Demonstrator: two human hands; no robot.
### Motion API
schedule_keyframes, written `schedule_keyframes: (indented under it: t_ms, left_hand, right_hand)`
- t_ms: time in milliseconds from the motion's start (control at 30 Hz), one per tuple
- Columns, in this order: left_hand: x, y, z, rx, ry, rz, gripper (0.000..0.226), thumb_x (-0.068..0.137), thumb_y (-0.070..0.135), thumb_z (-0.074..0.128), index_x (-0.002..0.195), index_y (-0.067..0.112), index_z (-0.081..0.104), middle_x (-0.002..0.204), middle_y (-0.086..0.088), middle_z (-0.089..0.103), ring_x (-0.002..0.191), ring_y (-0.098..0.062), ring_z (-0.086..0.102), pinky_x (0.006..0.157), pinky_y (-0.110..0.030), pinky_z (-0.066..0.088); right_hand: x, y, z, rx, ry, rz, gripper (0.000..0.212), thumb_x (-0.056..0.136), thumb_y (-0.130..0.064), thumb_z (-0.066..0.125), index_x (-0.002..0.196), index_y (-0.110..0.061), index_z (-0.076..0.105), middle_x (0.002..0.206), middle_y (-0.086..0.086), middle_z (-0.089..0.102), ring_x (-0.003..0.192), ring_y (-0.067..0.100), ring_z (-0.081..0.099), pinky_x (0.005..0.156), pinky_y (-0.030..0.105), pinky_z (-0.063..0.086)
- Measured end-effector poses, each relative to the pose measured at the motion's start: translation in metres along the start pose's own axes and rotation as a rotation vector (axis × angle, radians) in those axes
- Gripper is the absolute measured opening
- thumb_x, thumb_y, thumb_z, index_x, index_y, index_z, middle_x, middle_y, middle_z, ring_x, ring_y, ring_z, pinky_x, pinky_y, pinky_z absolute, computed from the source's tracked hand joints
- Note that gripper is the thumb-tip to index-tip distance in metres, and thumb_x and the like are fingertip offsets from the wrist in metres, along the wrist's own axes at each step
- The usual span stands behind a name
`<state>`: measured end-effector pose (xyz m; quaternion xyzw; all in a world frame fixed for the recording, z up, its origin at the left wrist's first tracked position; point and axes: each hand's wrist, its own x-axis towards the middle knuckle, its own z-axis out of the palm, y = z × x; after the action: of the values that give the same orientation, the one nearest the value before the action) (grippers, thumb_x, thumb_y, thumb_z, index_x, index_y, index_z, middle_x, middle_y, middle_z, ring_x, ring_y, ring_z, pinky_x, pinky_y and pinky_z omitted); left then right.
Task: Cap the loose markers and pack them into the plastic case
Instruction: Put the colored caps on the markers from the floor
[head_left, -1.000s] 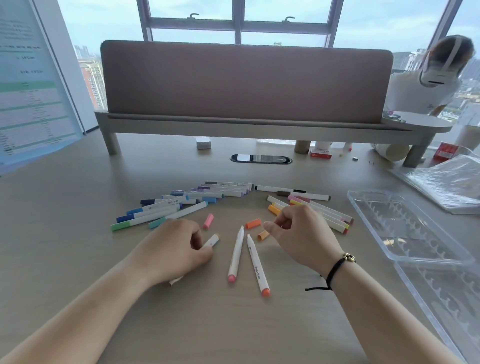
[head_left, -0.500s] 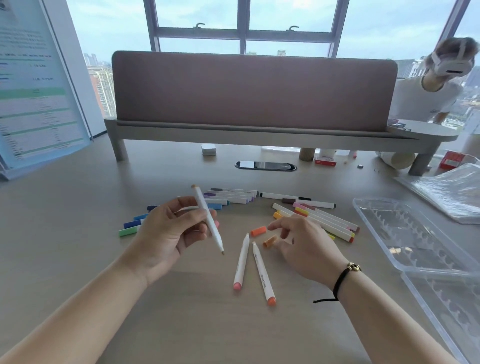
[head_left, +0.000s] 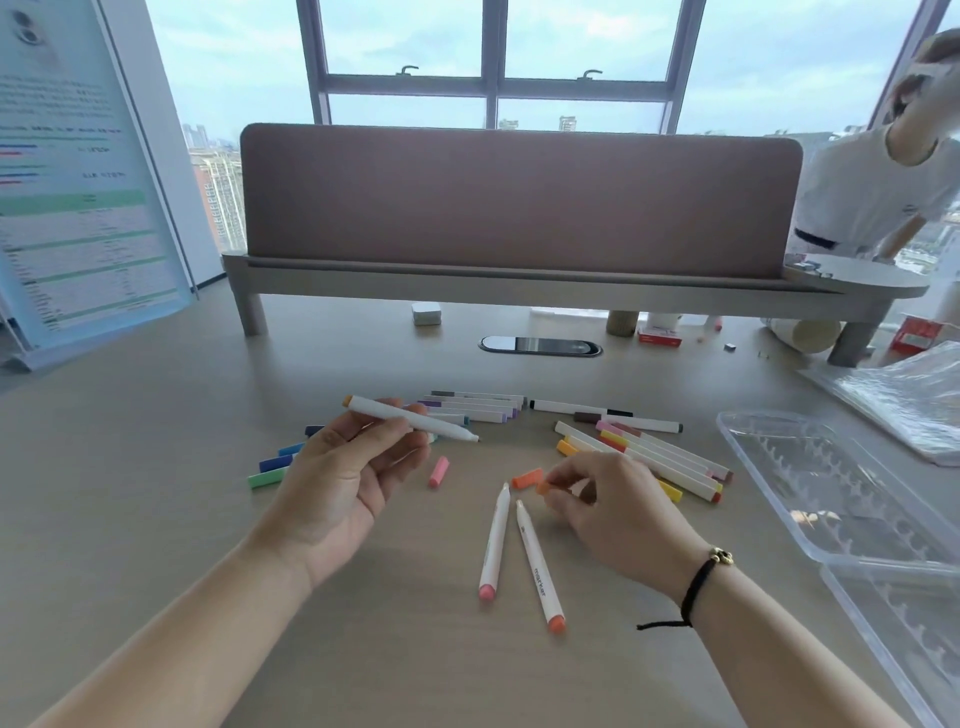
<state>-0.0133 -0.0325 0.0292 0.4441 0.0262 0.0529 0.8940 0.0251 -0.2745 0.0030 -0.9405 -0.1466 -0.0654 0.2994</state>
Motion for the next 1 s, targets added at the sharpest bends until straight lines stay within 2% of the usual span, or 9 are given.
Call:
schedule_keyframes:
  t_ms: [67,133,200,300,500,600,667,1000]
  left_hand:
    - [-0.001,0.001,0.001,-0.001,-0.010,-0.002,0.021,0.077,0.002,0.063,0.077,0.015,0.079,0.104,-0.014,0.075,0.075,-0.019,0.073,0.070,-0.028,0.060]
    - [-0.001,0.001,0.001,0.006,-0.021,-0.004,0.021,0.076,0.003,0.062,0.075,0.016,0.079,0.102,-0.013,0.075,0.075,-0.019,0.073,0.070,-0.028,0.061]
    - [-0.001,0.000,0.001,0.014,-0.033,-0.003,0.018,0.074,0.004,0.065,0.074,0.016,0.079,0.102,-0.012,0.075,0.075,-0.018,0.073,0.070,-0.028,0.061]
    - [-0.001,-0.002,0.000,0.012,-0.069,-0.005,0.017,0.061,0.009,0.075,0.077,0.015,0.079,0.103,-0.014,0.075,0.075,-0.019,0.073,0.070,-0.029,0.061]
    - [-0.003,-0.007,0.002,0.020,-0.105,-0.035,0.026,0.055,0.007,0.078,0.081,0.009,0.078,0.103,-0.019,0.074,0.073,-0.024,0.074,0.067,-0.032,0.061]
    - [-0.002,-0.009,-0.001,0.015,-0.143,-0.048,0.052,0.043,0.011,0.097,0.090,0.006,0.076,0.111,-0.022,0.072,0.078,-0.026,0.074,0.069,-0.034,0.061]
    - [-0.001,-0.009,-0.003,0.026,-0.138,-0.047,0.063,0.036,0.016,0.101,0.092,0.006,0.076,0.112,-0.022,0.071,0.079,-0.027,0.075,0.069,-0.034,0.061]
    - [-0.004,-0.007,0.000,0.029,-0.153,-0.028,0.060,0.034,0.020,0.102,0.088,0.009,0.079,0.107,-0.020,0.073,0.080,-0.025,0.075,0.072,-0.034,0.062]
  right_hand:
    - [0.001,-0.004,-0.001,0.264,0.046,0.010,0.004,0.088,-0.026,0.073,0.088,-0.029,0.073,0.074,-0.014,0.069,0.067,0.002,0.060,0.064,0.017,0.046]
    - [0.000,-0.010,-0.003,0.502,0.009,0.002,0.010,0.086,-0.016,0.075,0.086,-0.026,0.074,0.072,-0.010,0.073,0.064,0.006,0.063,0.065,0.024,0.052]
    - [-0.001,-0.015,-0.004,0.647,-0.016,-0.018,0.017,0.084,-0.005,0.075,0.085,-0.022,0.074,0.073,-0.003,0.075,0.064,0.011,0.065,0.067,0.028,0.055]
    - [-0.002,-0.019,-0.004,0.764,-0.017,-0.025,0.017,0.082,0.001,0.075,0.087,-0.016,0.075,0.074,0.003,0.075,0.064,0.014,0.067,0.068,0.028,0.056]
    - [-0.005,-0.024,-0.008,0.861,-0.036,-0.037,0.013,0.080,0.003,0.076,0.088,-0.007,0.074,0.078,0.010,0.076,0.064,0.016,0.068,0.066,0.024,0.056]
    - [-0.005,-0.025,-0.007,0.855,-0.046,-0.034,0.013,0.078,0.002,0.078,0.087,-0.007,0.073,0.079,0.011,0.076,0.065,0.017,0.068,0.066,0.025,0.055]
    - [-0.006,-0.025,-0.008,0.853,-0.043,-0.026,0.013,0.078,0.001,0.078,0.087,-0.006,0.074,0.080,0.011,0.076,0.064,0.017,0.067,0.066,0.025,0.055]
    - [-0.006,-0.027,-0.011,0.804,-0.007,0.013,0.009,0.079,-0.004,0.079,0.087,-0.008,0.075,0.077,0.012,0.076,0.062,0.018,0.066,0.066,0.028,0.056]
